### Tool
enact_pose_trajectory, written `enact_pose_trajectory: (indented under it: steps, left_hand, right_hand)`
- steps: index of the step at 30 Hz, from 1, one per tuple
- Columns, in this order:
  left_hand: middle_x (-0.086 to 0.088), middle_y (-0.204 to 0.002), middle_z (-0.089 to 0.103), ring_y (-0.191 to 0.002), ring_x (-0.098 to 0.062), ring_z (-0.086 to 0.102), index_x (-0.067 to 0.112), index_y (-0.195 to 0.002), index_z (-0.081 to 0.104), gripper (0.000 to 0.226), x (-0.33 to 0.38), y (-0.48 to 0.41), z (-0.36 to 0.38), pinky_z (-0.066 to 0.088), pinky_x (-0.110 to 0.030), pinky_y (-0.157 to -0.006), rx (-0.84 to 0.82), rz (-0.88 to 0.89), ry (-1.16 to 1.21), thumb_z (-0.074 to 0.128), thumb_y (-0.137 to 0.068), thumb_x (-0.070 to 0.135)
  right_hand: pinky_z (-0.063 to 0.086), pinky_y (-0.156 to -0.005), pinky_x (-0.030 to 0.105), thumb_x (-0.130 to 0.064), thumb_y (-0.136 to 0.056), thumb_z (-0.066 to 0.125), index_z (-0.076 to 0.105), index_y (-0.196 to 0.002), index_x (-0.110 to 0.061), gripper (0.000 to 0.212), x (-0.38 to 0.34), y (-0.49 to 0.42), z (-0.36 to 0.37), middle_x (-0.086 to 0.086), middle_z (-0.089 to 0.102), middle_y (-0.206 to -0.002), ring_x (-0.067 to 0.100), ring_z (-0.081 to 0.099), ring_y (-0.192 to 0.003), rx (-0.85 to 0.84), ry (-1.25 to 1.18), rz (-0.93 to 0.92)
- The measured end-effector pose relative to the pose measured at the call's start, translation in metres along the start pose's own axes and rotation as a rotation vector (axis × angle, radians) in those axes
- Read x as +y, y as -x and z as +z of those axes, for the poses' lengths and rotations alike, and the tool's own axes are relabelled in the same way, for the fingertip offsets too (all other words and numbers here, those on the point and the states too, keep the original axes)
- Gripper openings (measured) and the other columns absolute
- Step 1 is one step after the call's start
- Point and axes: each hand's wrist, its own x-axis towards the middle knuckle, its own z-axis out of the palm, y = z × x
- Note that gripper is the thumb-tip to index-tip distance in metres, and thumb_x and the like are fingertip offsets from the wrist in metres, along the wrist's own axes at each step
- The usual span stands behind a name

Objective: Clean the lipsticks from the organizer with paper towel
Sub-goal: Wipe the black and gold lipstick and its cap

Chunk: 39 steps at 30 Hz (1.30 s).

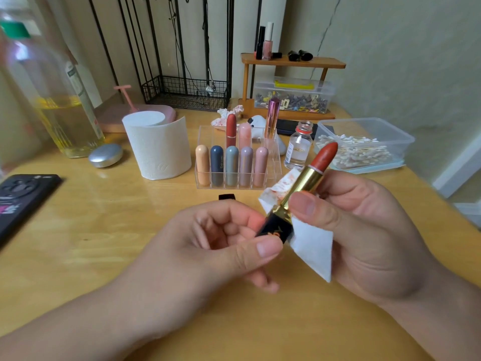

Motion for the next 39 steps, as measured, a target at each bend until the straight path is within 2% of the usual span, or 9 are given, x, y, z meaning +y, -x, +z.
enact_pose_trajectory:
  steps: [5, 11, 13, 19, 25, 27, 32, 35, 39]
  left_hand:
    - [-0.022, -0.083, 0.064, -0.064, -0.023, 0.06, -0.01, -0.097, 0.064, 0.033, -0.003, -0.003, -0.004, 0.055, -0.045, -0.075, -0.227, -0.149, 0.373, 0.066, -0.091, 0.023]
    - [-0.031, -0.094, 0.062, -0.079, -0.038, 0.06, 0.015, -0.091, 0.068, 0.044, -0.002, 0.002, 0.005, 0.049, -0.064, -0.076, 0.146, 0.092, -0.181, 0.09, -0.055, 0.026]
    - [-0.03, -0.087, 0.063, -0.075, -0.046, 0.059, 0.014, -0.089, 0.068, 0.044, -0.003, 0.003, 0.005, 0.051, -0.06, -0.073, 0.157, 0.098, -0.212, 0.09, -0.054, 0.028]
    - [-0.017, -0.084, 0.07, -0.07, -0.027, 0.067, 0.004, -0.098, 0.073, 0.028, -0.003, -0.001, -0.004, 0.056, -0.031, -0.072, 0.001, 0.046, -0.087, 0.076, -0.076, 0.022]
    - [-0.022, -0.099, 0.068, -0.091, -0.049, 0.06, 0.018, -0.104, 0.069, 0.044, -0.008, 0.004, 0.003, 0.05, -0.066, -0.084, 0.059, 0.132, -0.208, 0.087, -0.065, 0.029]
    - [-0.024, -0.095, 0.066, -0.091, -0.049, 0.058, 0.022, -0.098, 0.069, 0.048, -0.008, 0.004, 0.004, 0.05, -0.065, -0.082, 0.149, 0.161, -0.256, 0.091, -0.057, 0.034]
    - [0.0, -0.071, 0.067, -0.069, -0.021, 0.065, 0.023, -0.092, 0.072, 0.029, -0.006, 0.004, 0.0, 0.056, -0.035, -0.07, 0.132, 0.187, -0.265, 0.083, -0.067, 0.032]
    - [-0.002, -0.078, 0.071, -0.068, -0.025, 0.07, 0.015, -0.101, 0.073, 0.023, -0.004, 0.002, -0.003, 0.058, -0.036, -0.071, 0.026, 0.129, -0.152, 0.073, -0.08, 0.024]
    - [-0.01, -0.087, 0.07, -0.074, -0.031, 0.066, 0.012, -0.112, 0.067, 0.032, -0.007, 0.004, -0.003, 0.056, -0.036, -0.071, -0.023, 0.111, -0.138, 0.07, -0.084, 0.025]
  right_hand:
    - [0.035, -0.047, 0.065, -0.021, -0.076, 0.081, 0.053, -0.097, 0.016, 0.051, 0.0, -0.001, 0.0, 0.054, 0.037, -0.077, 0.06, 0.036, -0.052, 0.004, -0.021, 0.012]
    - [0.028, -0.045, 0.035, -0.029, -0.073, 0.081, 0.071, -0.08, -0.011, 0.022, 0.003, -0.001, 0.0, 0.02, 0.045, -0.06, 0.041, 0.028, -0.044, 0.007, 0.108, 0.012]
    - [0.03, -0.048, 0.041, -0.033, -0.072, 0.083, 0.072, -0.08, -0.014, 0.023, 0.003, 0.0, 0.002, 0.02, 0.047, -0.062, 0.037, 0.036, -0.051, -0.013, 0.103, 0.027]
    - [0.03, -0.049, 0.076, -0.022, -0.077, 0.079, 0.066, -0.09, 0.004, 0.031, 0.006, 0.0, -0.002, 0.051, 0.038, -0.077, 0.07, 0.034, -0.061, -0.001, 0.088, 0.04]
    - [0.024, -0.05, 0.044, -0.027, -0.074, 0.082, 0.071, -0.085, -0.005, 0.027, 0.003, 0.0, -0.003, 0.035, 0.041, -0.062, 0.049, 0.034, -0.048, 0.004, 0.168, 0.024]
    - [0.023, -0.05, 0.037, -0.023, -0.075, 0.08, 0.07, -0.086, -0.003, 0.025, 0.003, 0.0, -0.003, 0.026, 0.047, -0.062, 0.042, 0.036, -0.048, -0.013, 0.168, 0.021]
    - [0.031, -0.055, 0.054, -0.022, -0.08, 0.077, 0.063, -0.097, 0.009, 0.038, 0.002, 0.001, -0.003, 0.047, 0.042, -0.075, 0.063, 0.037, -0.057, -0.027, 0.15, 0.024]
    - [0.031, -0.049, 0.068, -0.022, -0.078, 0.079, 0.062, -0.096, 0.01, 0.041, 0.003, 0.0, -0.004, 0.049, 0.04, -0.075, 0.065, 0.036, -0.057, -0.004, 0.159, 0.031]
    - [0.031, -0.046, 0.065, -0.021, -0.077, 0.078, 0.068, -0.089, 0.001, 0.026, 0.006, 0.0, -0.006, 0.044, 0.041, -0.069, 0.062, 0.034, -0.052, 0.014, 0.202, 0.012]
